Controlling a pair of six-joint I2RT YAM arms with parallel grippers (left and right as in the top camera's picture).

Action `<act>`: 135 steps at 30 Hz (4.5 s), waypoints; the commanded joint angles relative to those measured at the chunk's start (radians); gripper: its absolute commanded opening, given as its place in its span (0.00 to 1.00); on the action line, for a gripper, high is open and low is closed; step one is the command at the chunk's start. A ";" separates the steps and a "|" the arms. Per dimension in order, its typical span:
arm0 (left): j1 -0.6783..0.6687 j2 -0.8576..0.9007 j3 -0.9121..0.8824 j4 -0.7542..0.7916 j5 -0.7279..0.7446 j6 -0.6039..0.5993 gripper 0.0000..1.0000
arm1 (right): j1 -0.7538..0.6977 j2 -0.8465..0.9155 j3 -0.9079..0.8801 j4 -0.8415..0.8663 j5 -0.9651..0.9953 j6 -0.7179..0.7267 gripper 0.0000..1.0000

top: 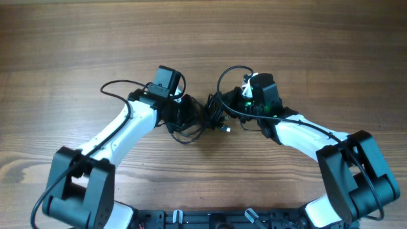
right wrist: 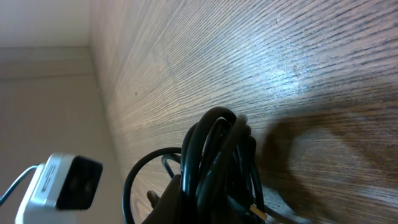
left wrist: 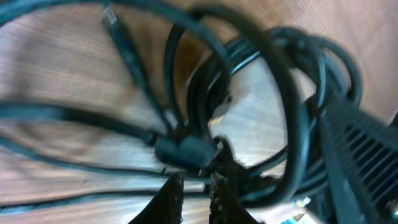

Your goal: Untangle cables

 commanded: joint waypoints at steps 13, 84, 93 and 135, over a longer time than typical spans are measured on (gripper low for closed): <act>-0.013 0.031 0.012 0.087 0.029 -0.119 0.23 | 0.006 0.005 0.008 0.007 -0.010 0.011 0.04; -0.035 0.115 0.012 0.192 0.246 -0.272 0.15 | 0.006 0.005 0.007 0.006 -0.008 -0.046 0.04; -0.035 0.115 0.012 0.147 0.245 -0.264 0.09 | 0.006 0.005 0.007 0.012 -0.008 -0.057 0.04; 0.282 0.114 0.012 0.317 0.974 -0.158 0.04 | 0.006 0.006 0.004 -0.223 0.317 -0.104 0.04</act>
